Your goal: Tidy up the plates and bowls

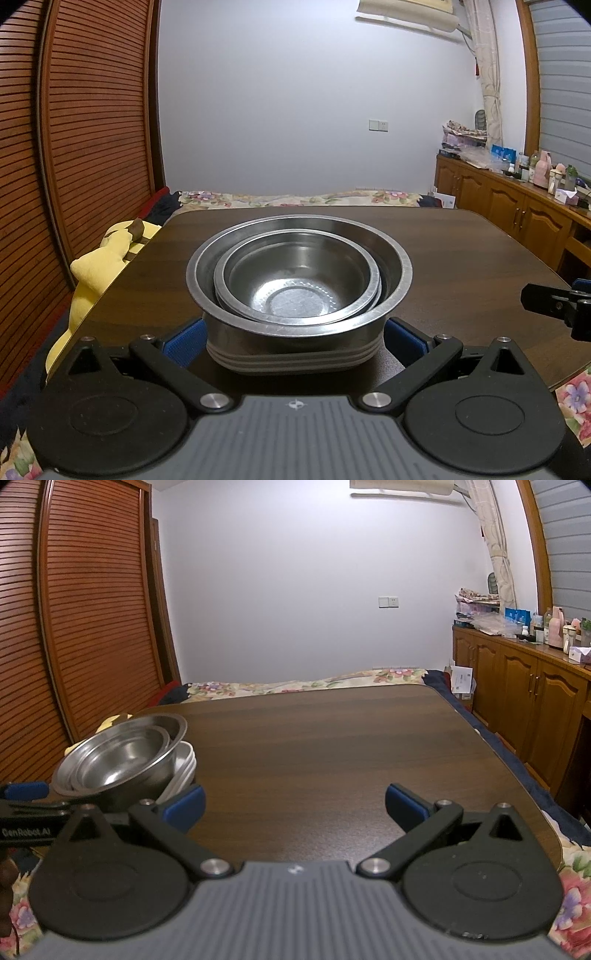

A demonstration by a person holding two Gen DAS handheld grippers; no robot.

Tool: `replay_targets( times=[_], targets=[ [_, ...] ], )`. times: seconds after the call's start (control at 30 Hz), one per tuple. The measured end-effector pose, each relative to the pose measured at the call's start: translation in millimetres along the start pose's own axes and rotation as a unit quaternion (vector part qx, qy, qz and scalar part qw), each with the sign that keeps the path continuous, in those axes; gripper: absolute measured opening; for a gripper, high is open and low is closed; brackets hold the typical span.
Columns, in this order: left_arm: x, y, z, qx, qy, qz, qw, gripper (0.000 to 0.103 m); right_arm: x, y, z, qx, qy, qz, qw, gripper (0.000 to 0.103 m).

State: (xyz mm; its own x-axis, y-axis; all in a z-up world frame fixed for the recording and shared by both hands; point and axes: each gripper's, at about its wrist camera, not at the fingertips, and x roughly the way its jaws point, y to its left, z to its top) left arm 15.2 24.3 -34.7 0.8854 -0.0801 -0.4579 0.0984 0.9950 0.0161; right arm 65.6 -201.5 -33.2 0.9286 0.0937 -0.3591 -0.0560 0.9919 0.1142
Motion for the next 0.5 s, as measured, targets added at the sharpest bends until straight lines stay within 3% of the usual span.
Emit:
replay_targets(
  times=[0.5],
  targets=[
    [-0.1,0.9,1.0,0.000,0.001,-0.001,1.0000,0.103,-1.4,-1.3,0.8,-0.001,-0.001,0.000,1.000,0.103]
  ],
)
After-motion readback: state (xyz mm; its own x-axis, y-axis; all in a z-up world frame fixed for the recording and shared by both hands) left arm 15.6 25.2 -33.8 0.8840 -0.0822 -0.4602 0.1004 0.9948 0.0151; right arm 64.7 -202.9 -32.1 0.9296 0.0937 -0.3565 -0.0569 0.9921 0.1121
